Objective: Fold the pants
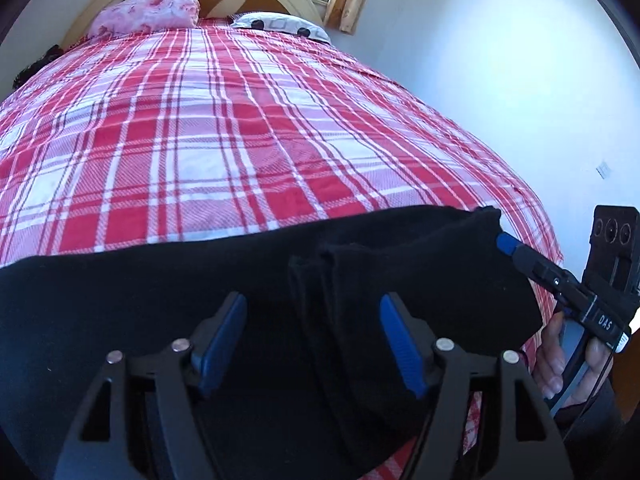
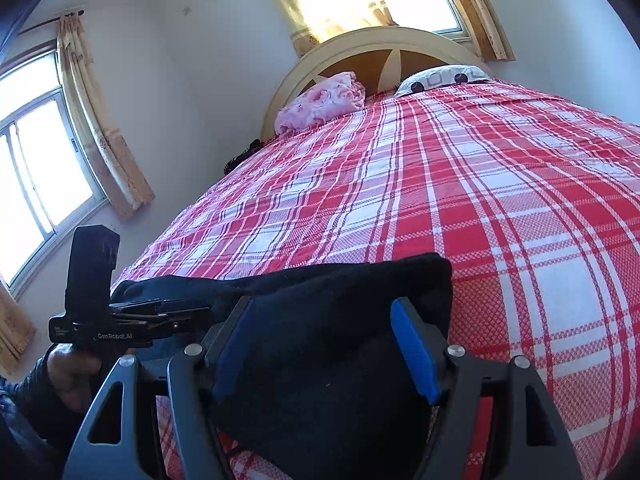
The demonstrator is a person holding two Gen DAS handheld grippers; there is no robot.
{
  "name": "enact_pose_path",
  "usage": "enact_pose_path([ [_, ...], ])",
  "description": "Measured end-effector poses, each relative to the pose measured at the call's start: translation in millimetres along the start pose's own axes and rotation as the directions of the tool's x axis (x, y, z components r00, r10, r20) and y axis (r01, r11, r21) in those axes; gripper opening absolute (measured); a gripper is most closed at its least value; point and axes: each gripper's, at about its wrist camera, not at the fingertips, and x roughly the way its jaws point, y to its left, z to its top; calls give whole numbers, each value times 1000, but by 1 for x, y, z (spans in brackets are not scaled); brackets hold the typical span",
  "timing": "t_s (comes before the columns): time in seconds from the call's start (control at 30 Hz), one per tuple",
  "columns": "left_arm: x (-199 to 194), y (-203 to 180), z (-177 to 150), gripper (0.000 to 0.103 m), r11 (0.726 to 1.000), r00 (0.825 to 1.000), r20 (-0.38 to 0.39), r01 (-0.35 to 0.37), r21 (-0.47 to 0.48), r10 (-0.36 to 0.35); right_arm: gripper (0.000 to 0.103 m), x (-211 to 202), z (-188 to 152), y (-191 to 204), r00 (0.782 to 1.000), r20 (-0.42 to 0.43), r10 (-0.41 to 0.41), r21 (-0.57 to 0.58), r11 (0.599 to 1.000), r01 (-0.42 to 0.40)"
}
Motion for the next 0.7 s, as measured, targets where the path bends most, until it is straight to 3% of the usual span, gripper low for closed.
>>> enact_pose_path([
  [0.03,3,-7,-2,69,1000,1000,-7,-9,29,9,70,-1,-1,0,1000,1,1,-2,1000,-1],
  [0.13,8,-24,-7,44,992,998,-9,-56,113,58,71,-1,-1,1,1000,8,8,0,1000,-8],
  [0.2,8,-31,-9,35,987,998,-8,-65,147,67,71,-1,-1,1,1000,9,11,5,1000,-11],
  [0.27,7,-30,-9,14,987,998,-11,-59,152,62,71,-1,-1,2,1000,7,7,-1,1000,-7],
  [0.7,-14,-16,-7,13,988,996,15,-91,123,90,71,-10,-2,18,999,33,29,-58,998,-27],
])
